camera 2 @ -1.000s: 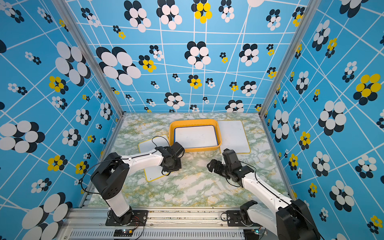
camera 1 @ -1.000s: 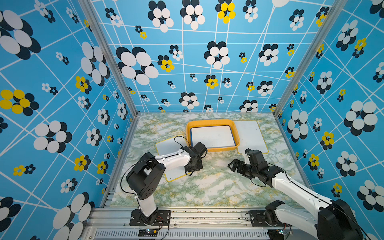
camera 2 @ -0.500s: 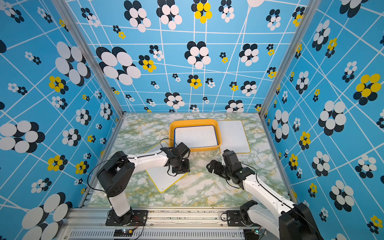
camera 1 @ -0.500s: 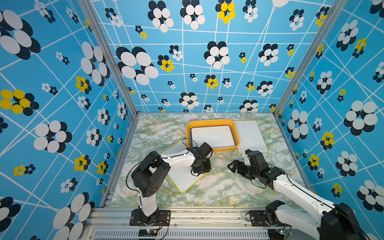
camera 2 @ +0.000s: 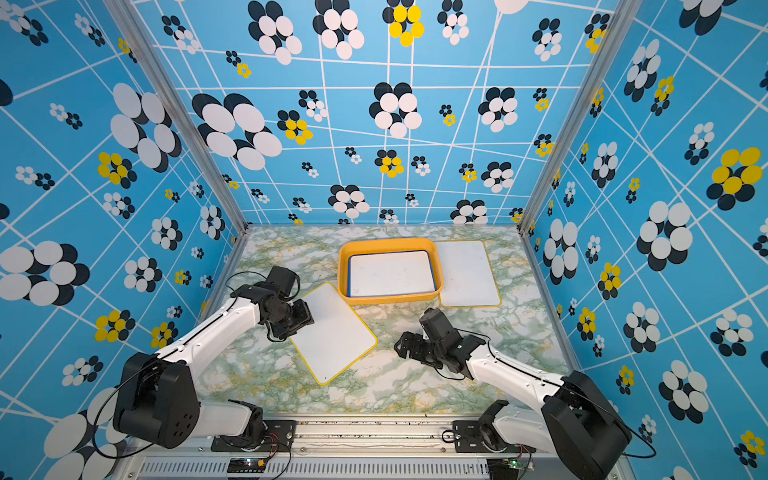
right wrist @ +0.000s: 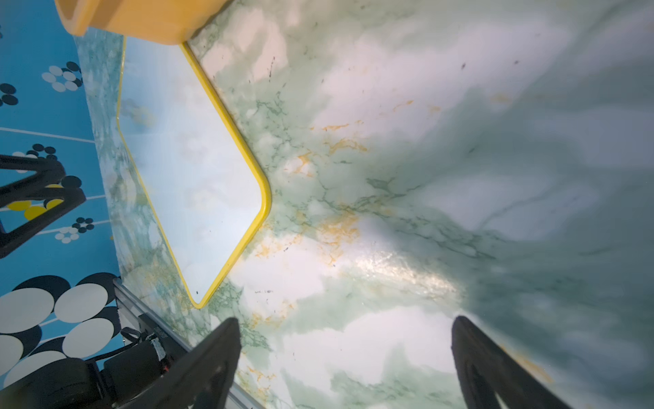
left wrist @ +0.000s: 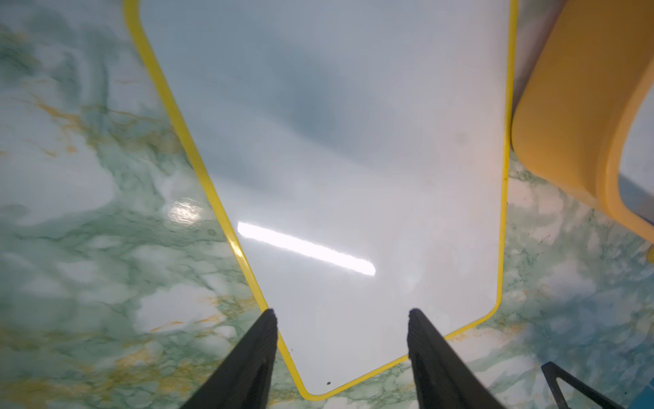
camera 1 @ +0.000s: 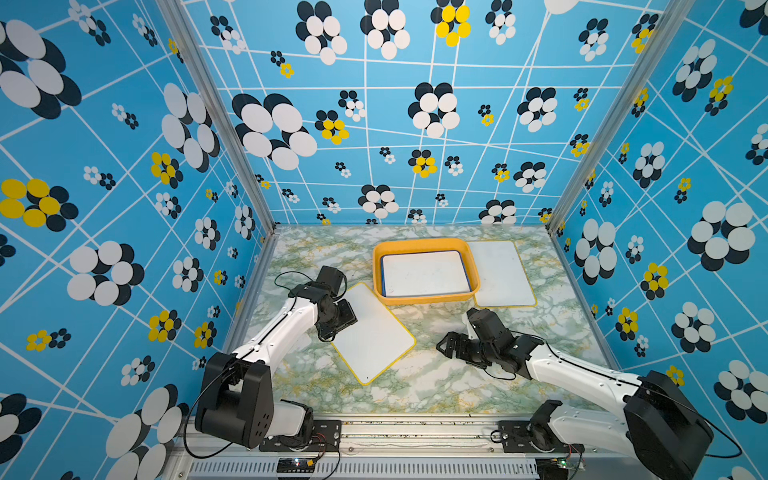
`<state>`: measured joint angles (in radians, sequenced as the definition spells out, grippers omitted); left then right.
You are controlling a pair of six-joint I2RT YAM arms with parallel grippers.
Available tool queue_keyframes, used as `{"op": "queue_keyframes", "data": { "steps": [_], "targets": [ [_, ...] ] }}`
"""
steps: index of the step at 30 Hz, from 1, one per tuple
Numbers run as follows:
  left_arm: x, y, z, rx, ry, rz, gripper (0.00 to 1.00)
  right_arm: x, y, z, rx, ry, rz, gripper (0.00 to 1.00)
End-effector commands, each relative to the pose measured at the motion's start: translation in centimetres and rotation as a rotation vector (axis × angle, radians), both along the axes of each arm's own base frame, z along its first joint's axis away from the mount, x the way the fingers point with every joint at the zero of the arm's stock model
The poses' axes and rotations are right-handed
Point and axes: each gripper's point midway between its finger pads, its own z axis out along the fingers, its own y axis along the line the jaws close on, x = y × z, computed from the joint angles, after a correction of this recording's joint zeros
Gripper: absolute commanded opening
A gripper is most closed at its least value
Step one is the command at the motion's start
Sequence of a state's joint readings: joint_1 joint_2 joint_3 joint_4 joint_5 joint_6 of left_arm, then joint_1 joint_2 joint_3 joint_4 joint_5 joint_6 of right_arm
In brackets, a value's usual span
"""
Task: Put the whiteboard into the storage box
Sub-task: Move the whiteboard to the center of the board.
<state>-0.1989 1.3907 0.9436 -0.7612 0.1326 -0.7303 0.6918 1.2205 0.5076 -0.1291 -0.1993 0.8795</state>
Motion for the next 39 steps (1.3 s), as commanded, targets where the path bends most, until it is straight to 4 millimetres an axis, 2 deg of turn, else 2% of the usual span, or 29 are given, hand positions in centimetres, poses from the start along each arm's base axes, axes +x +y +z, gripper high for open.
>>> {"op": "queue_keyframes", "data": {
  "steps": [1, 8, 14, 18, 23, 27, 39],
  "targets": [
    [1.1, 2.8, -0.2, 0.054, -0.001, 0.021, 0.63, 1.5, 2.1, 1.7, 0.077, -0.041, -0.035, 0.95],
    [7.0, 6.9, -0.6, 0.033, -0.1, 0.114, 0.62, 1.6, 4.6, 1.9, 0.12, -0.028, -0.034, 0.95],
    [10.2, 9.4, -1.6, 0.109, -0.097, 0.119, 0.61, 1.8, 6.1, 1.2, 0.162, 0.019, -0.06, 0.96],
    [11.7, 10.0, -3.0, 0.125, -0.094, 0.135, 0.61, 1.9, 6.8, 0.7, 0.167, 0.038, -0.065, 0.95],
    [12.1, 10.0, -5.0, 0.108, -0.045, 0.178, 0.61, 2.1, 7.2, 0.5, 0.16, 0.049, -0.06, 0.95],
    [12.0, 9.5, -5.6, 0.08, -0.043, 0.188, 0.61, 2.2, 7.4, 0.5, 0.146, 0.05, -0.05, 0.96],
    [9.2, 8.6, -8.0, 0.027, 0.037, 0.21, 0.61, 2.2, 8.6, 0.2, 0.149, 0.072, 0.005, 0.96]
  ]
}}
